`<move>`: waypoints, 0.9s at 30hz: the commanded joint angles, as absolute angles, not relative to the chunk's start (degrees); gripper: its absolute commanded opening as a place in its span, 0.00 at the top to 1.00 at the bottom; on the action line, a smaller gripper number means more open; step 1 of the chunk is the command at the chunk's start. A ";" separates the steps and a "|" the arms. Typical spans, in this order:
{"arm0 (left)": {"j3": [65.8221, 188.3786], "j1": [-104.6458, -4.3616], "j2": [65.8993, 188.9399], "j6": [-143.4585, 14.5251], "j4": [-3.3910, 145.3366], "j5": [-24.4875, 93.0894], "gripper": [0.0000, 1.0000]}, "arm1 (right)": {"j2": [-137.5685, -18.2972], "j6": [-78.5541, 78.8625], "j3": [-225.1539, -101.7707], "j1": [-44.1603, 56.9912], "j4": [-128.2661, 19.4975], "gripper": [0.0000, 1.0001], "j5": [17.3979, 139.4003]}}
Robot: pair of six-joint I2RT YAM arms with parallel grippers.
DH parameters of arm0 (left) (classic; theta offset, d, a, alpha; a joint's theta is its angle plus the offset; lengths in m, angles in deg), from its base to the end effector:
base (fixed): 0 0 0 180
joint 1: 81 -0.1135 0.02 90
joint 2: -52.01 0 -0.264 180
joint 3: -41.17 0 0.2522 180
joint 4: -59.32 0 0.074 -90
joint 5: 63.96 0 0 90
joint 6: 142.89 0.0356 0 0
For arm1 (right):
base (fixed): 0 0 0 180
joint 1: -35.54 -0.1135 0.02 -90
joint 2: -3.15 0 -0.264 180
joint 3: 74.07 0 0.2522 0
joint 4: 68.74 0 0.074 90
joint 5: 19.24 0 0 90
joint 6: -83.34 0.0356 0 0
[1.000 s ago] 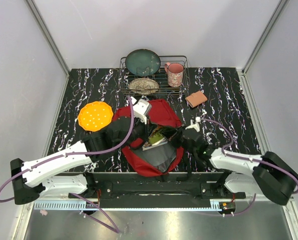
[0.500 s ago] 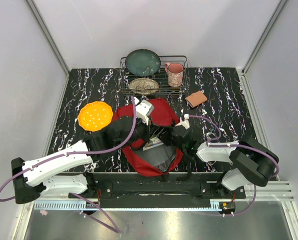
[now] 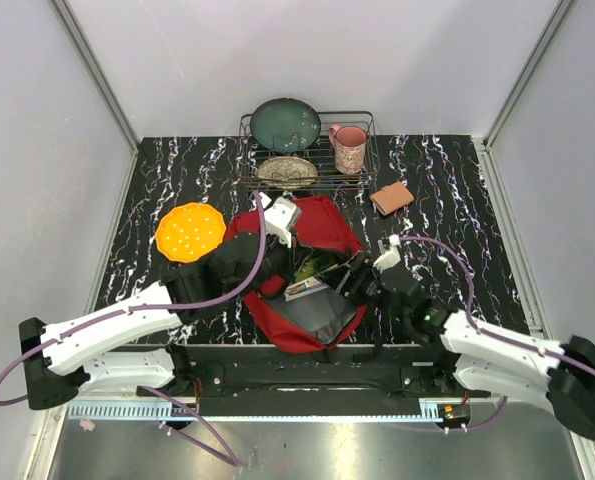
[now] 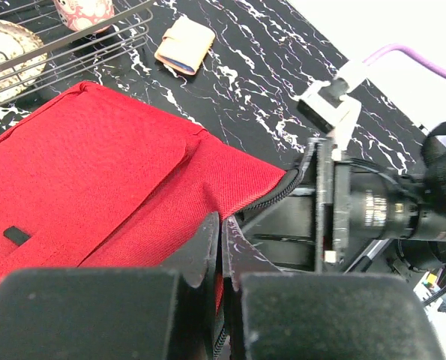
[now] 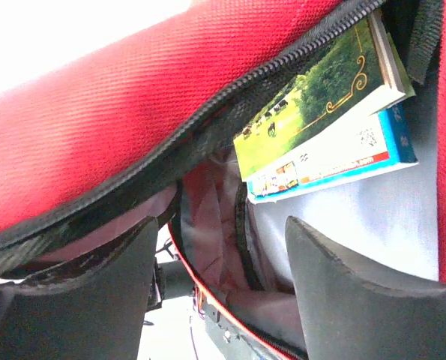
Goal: Pack the student bag
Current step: Place the book in the student bag, then adjust the student bag at the center of the board.
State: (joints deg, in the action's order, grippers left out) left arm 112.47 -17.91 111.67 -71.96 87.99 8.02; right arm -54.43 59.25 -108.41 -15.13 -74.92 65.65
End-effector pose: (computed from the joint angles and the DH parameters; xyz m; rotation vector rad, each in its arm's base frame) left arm 0.1170 -0.2062 0.3606 0.5053 1.8445 -0.6960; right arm 0.1386 0.1642 0.2047 0.3452 2.0608 1.2642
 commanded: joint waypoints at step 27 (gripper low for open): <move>97.74 -40.30 104.74 -83.38 100.68 6.61 0.01 | -45.79 53.46 -122.98 -16.13 -23.96 0.27 53.18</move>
